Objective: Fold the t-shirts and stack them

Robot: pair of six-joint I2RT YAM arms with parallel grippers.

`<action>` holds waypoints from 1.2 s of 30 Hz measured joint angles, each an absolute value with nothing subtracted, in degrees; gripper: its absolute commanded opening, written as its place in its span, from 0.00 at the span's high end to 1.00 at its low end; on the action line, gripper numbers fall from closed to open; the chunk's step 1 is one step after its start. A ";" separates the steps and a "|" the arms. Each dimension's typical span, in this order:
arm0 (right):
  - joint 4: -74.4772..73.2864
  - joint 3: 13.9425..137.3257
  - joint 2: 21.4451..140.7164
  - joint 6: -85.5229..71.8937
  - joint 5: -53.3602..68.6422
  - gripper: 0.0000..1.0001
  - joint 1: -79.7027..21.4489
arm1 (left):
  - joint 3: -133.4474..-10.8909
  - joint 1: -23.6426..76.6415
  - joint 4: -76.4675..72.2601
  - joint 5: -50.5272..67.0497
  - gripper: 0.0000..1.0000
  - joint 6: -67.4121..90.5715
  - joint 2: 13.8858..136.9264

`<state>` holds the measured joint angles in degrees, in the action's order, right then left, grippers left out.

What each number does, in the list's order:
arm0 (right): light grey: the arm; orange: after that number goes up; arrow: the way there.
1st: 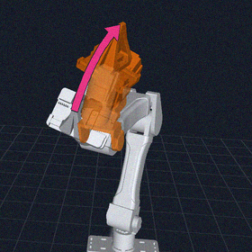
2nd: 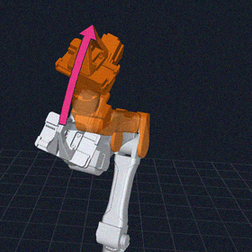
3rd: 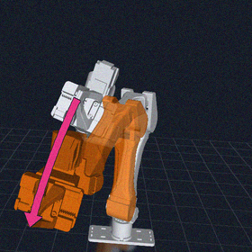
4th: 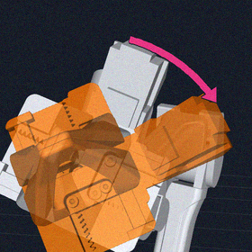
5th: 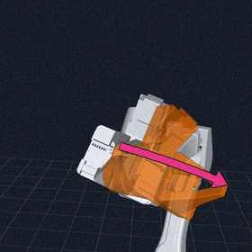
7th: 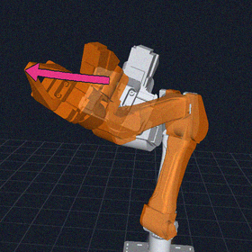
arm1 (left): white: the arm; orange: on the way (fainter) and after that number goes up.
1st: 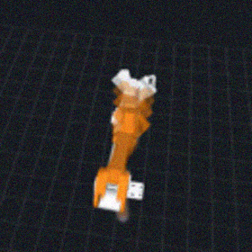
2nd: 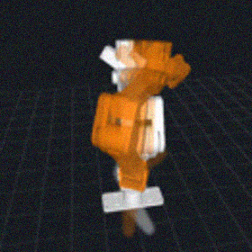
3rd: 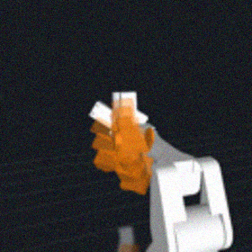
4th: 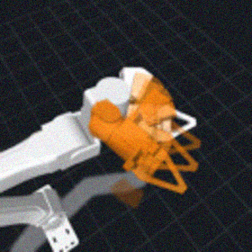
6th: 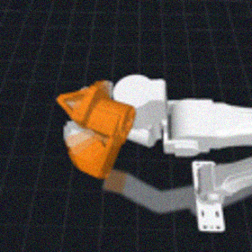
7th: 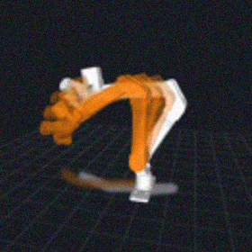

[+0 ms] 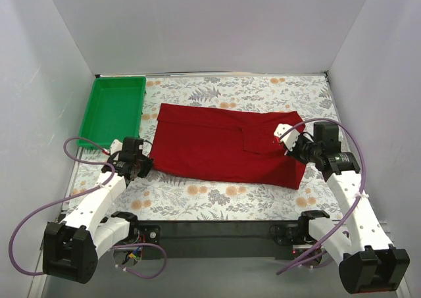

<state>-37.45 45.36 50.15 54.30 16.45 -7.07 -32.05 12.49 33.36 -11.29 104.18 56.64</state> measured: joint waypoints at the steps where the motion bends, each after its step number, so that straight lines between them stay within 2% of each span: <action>1: -37.26 45.76 50.26 54.19 16.49 0.99 -6.17 | -32.49 12.47 33.36 -11.35 1.00 104.16 56.82; 14: -34.57 49.36 52.27 54.22 21.12 0.99 4.01 | -36.16 11.31 31.62 -11.57 1.00 102.83 60.58; 32: -31.40 55.64 55.81 52.77 29.28 0.99 6.79 | -43.99 9.80 27.46 -10.87 1.00 100.12 69.45; 36: -33.01 57.91 57.82 51.57 36.23 0.99 6.81 | -43.99 9.69 26.96 -10.17 1.00 99.70 70.02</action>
